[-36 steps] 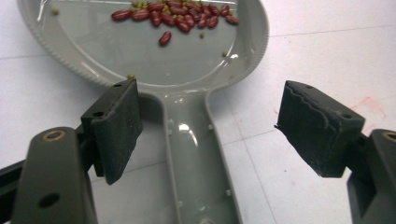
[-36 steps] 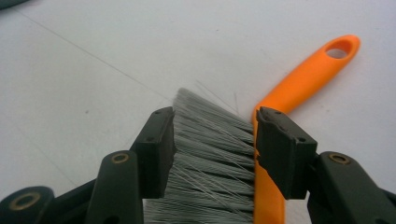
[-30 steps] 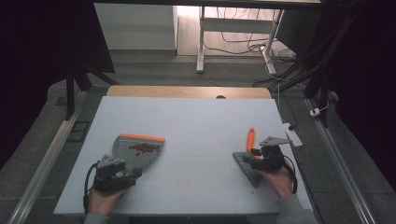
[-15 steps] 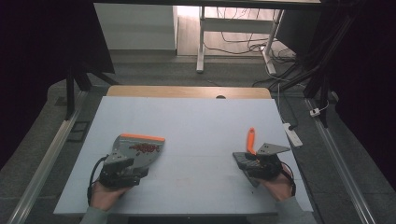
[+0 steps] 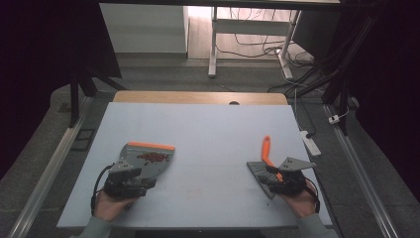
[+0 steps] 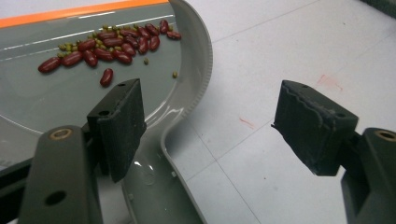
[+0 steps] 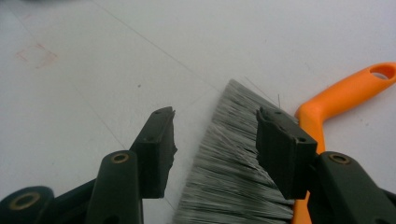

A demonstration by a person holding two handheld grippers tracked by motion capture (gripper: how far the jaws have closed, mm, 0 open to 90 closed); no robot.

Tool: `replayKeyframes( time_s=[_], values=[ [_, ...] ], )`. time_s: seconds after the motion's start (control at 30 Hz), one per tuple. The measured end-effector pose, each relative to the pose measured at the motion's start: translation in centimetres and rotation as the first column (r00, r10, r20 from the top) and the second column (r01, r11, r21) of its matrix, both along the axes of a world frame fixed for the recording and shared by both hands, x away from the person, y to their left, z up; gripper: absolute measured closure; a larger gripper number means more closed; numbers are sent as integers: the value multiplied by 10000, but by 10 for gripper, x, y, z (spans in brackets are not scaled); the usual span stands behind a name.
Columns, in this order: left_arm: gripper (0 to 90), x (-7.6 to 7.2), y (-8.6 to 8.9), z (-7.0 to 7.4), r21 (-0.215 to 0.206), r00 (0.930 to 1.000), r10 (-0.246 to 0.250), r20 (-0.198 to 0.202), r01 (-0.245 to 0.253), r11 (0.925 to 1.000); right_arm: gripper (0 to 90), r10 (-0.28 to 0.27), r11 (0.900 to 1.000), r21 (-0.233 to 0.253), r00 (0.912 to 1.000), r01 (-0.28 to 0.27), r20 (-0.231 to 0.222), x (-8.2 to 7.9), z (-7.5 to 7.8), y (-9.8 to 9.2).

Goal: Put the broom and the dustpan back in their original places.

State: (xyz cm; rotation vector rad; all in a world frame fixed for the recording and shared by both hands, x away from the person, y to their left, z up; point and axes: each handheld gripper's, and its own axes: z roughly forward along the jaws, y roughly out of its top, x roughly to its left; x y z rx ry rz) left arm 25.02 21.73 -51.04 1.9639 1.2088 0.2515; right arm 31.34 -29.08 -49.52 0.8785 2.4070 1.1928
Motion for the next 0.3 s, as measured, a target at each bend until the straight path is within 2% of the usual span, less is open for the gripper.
replayKeyframes(
  time_s=[0.3],
  values=[
    [254,0,0,0,12,10000,3,-44,-3,10000,476,146,9999,81,9997,-147,185,-2,4,1]
  ],
)
